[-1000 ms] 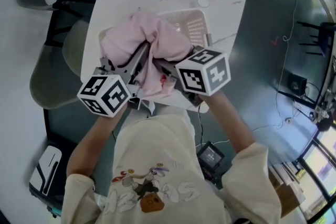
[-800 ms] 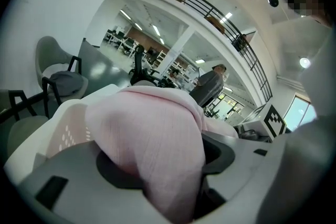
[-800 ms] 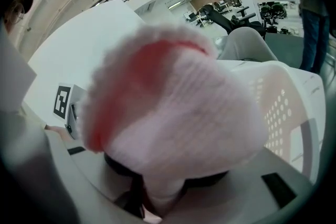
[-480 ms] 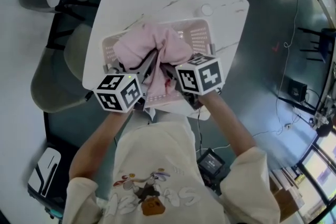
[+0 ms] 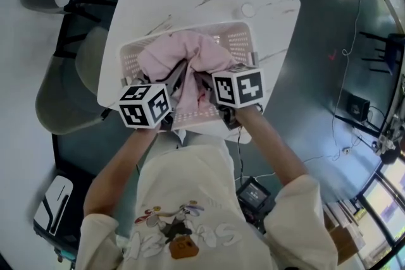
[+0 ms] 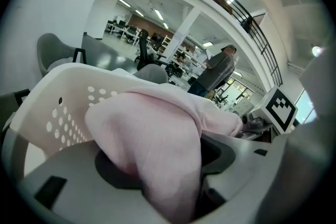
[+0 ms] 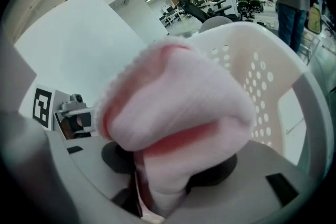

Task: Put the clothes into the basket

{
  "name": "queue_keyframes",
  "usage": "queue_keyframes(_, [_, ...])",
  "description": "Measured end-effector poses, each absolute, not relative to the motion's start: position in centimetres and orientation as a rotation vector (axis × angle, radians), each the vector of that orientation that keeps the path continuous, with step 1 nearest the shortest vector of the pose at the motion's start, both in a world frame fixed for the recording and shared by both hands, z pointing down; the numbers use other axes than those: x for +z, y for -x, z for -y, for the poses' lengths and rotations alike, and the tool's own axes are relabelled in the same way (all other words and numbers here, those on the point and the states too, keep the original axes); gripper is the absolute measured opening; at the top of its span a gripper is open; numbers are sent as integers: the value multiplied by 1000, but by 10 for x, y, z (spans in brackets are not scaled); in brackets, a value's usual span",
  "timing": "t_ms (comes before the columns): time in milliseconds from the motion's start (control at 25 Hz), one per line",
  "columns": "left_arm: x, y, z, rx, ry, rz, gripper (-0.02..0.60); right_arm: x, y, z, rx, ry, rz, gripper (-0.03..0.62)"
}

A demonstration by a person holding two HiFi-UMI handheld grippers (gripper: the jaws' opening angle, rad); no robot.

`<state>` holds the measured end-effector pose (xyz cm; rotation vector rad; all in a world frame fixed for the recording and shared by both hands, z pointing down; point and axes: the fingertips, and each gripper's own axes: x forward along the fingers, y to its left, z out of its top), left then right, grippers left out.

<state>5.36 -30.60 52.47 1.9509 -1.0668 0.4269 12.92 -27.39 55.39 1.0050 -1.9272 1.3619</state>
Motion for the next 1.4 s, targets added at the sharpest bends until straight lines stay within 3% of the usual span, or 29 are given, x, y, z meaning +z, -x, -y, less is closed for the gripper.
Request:
queue_keyframes(480, [557, -42, 295, 511, -1865, 1111, 279, 556, -149, 275, 1454, -1106, 1860, 255])
queue_keyframes(1400, [463, -11, 277, 406, -1896, 1360, 282, 496, -163, 252, 1457, -1348, 1923, 302])
